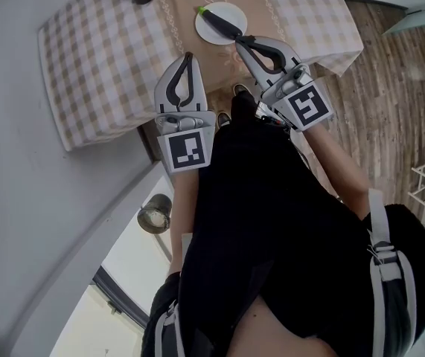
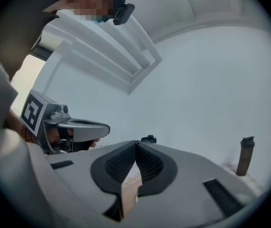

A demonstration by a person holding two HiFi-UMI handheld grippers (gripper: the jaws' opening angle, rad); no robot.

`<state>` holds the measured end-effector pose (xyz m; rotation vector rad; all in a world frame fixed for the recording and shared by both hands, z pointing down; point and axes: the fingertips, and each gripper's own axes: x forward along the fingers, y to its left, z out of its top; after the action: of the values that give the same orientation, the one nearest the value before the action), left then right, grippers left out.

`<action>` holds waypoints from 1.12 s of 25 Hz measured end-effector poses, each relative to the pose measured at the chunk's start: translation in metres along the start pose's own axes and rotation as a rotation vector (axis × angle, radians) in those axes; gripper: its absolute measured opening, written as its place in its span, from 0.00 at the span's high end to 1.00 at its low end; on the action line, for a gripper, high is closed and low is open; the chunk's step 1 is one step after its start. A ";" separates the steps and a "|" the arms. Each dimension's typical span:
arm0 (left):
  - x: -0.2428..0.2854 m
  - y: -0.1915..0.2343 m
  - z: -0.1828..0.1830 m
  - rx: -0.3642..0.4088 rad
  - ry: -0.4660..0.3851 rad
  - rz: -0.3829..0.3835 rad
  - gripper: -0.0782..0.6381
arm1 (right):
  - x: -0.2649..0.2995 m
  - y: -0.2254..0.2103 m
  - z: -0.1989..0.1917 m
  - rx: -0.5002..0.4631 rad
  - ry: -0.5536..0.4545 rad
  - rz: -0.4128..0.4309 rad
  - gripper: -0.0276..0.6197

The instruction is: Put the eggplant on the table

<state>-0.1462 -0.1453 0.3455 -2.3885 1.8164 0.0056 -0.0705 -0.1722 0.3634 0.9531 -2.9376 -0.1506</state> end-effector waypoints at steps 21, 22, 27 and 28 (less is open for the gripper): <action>-0.002 -0.013 -0.015 -0.014 0.040 -0.018 0.90 | -0.004 -0.001 -0.017 0.032 0.043 0.012 0.95; -0.003 -0.013 -0.016 -0.011 0.041 -0.018 0.90 | -0.003 0.000 -0.017 0.029 0.038 0.014 0.95; -0.003 -0.007 -0.019 -0.019 0.041 -0.009 0.90 | -0.001 0.000 -0.021 0.035 0.055 0.015 0.95; -0.002 -0.006 -0.019 -0.020 0.045 -0.007 0.90 | 0.000 -0.002 -0.022 0.038 0.057 0.016 0.95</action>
<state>-0.1422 -0.1441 0.3652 -2.4270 1.8363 -0.0307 -0.0682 -0.1753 0.3853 0.9218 -2.9050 -0.0664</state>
